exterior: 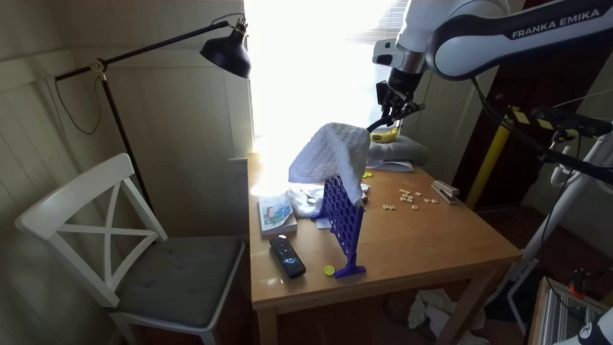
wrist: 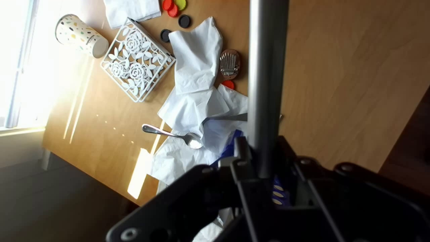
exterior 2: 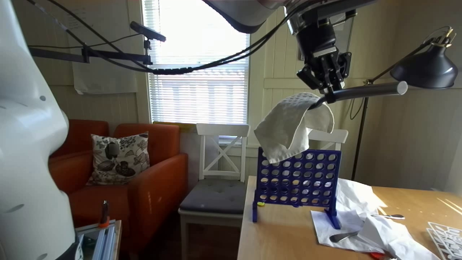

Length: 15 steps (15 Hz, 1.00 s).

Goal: Use the spatula to put the white towel on the blue gameboard.

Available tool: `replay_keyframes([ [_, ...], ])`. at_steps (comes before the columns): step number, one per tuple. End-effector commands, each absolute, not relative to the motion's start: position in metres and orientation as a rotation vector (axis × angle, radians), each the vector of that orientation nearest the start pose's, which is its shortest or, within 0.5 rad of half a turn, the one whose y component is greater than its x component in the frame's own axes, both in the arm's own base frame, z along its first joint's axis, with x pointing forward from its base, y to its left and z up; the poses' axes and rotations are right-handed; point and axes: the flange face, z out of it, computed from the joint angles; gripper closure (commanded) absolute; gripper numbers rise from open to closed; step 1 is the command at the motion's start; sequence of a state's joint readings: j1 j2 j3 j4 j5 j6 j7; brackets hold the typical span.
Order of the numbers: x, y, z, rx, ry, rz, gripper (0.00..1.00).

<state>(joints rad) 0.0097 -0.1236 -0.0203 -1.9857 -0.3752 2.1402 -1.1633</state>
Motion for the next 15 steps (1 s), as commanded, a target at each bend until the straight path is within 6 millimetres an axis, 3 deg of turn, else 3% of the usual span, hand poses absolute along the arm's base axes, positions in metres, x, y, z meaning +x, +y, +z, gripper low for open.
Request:
replay_keyframes([
  [1,0.551,-0.018,0.551,-2.841,-2.147,-0.076,0.94],
  [8,0.556,0.006,0.588,-2.931,-1.955,-0.212,0.94],
  [11,0.559,0.003,0.578,-2.951,-1.912,-0.111,0.94],
  [15,0.555,-0.006,0.551,-2.932,-1.919,0.096,0.94],
])
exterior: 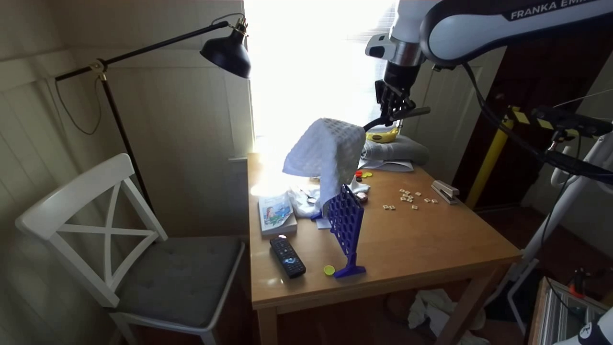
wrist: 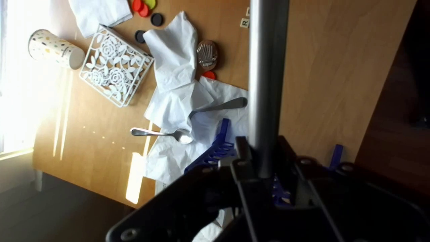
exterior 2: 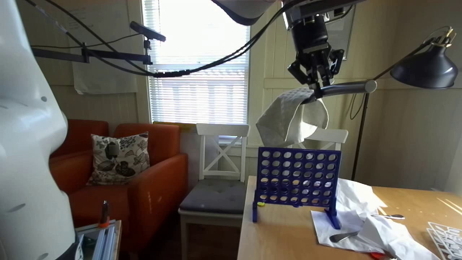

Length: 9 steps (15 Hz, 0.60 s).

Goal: Use the spatula to put the white towel on the blue gameboard.

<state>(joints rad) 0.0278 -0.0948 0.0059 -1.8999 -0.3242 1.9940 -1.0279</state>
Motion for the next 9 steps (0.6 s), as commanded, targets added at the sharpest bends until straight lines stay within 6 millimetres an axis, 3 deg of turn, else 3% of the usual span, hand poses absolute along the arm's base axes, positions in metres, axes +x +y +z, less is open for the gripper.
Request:
replay_keyframes([
  [1,0.554,-0.01,0.546,-2.933,-1.907,0.135,0.94],
  [5,0.55,-0.04,0.532,-2.957,-1.851,0.29,0.94],
  [9,0.545,-0.05,0.517,-2.958,-1.856,0.425,0.94],
])
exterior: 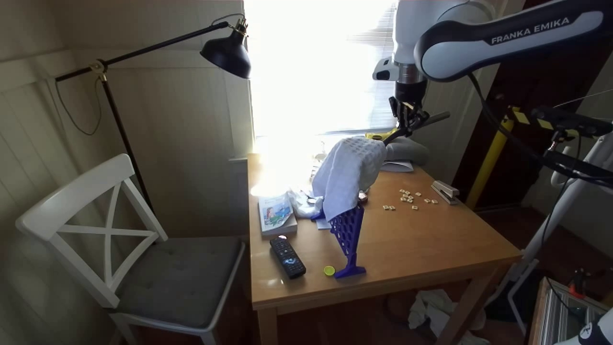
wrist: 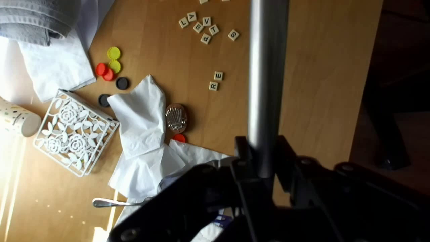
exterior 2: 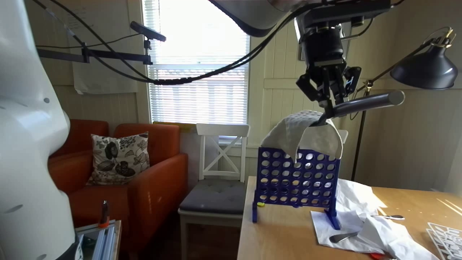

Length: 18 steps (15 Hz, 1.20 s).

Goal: Use the spatula to put the white towel on the blue gameboard.

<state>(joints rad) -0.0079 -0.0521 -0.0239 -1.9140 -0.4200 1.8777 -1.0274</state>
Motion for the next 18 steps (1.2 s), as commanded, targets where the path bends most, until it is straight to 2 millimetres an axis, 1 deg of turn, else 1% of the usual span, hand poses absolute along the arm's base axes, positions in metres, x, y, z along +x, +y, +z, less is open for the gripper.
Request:
replay_keyframes([
  [1,0.544,-0.048,0.515,-2.952,-1.868,0.448,0.94],
  [4,0.542,-0.043,0.506,-2.927,-1.932,0.551,0.94],
  [8,0.54,-0.048,0.496,-2.926,-1.961,0.699,0.94],
  [10,0.54,-0.047,0.489,-2.932,-1.971,0.758,0.94],
  [13,0.541,-0.033,0.482,-2.943,-1.994,0.81,0.94],
  [16,0.548,-0.007,0.483,-2.967,-2.036,0.803,0.94],
  [18,0.55,0.009,0.482,-2.963,-2.082,0.834,0.94],
])
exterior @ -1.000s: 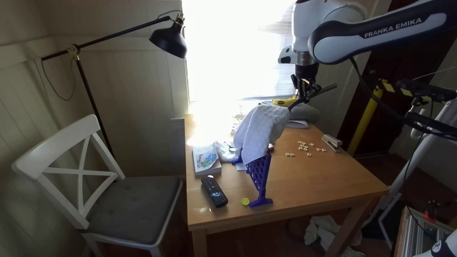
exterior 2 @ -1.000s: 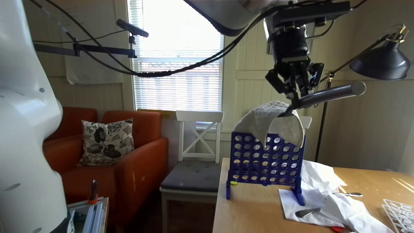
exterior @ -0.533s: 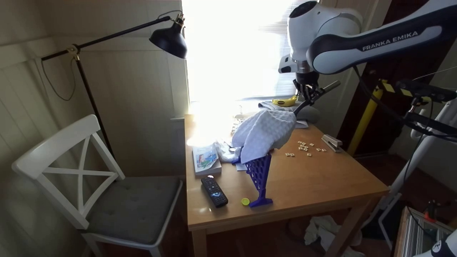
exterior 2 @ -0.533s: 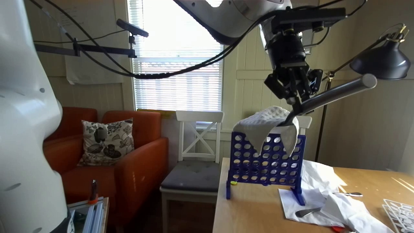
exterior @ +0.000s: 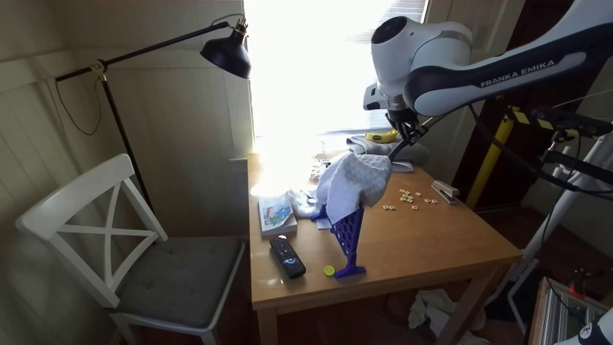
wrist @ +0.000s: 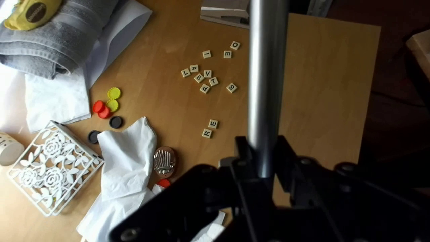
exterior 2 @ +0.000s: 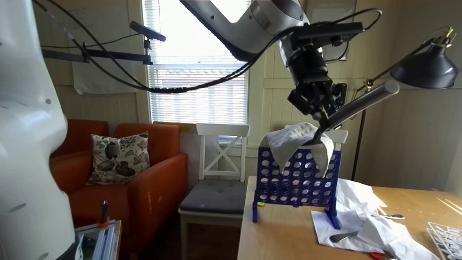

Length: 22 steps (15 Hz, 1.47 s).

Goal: Use the spatula to put the white towel on the blue gameboard.

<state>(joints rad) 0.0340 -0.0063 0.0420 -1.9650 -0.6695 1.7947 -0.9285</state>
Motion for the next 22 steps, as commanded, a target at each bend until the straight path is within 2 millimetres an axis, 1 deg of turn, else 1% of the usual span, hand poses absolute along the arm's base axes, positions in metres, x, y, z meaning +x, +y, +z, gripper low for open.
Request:
replay_keyframes([
  [1,0.551,0.013,0.48,2.025,1.436,-0.593,0.94],
  [3,0.552,0.016,0.477,1.997,1.425,-0.631,0.94],
  [8,0.553,0.006,0.457,1.927,1.401,-0.774,0.94],
  [12,0.559,0.011,0.45,1.871,1.381,-0.828,0.94],
  [14,0.563,0.007,0.445,1.819,1.353,-0.896,0.94],
  [18,0.568,-0.011,0.437,1.7,1.279,-1.061,0.94],
  [22,0.566,-0.044,0.434,1.599,1.173,-1.218,0.94],
])
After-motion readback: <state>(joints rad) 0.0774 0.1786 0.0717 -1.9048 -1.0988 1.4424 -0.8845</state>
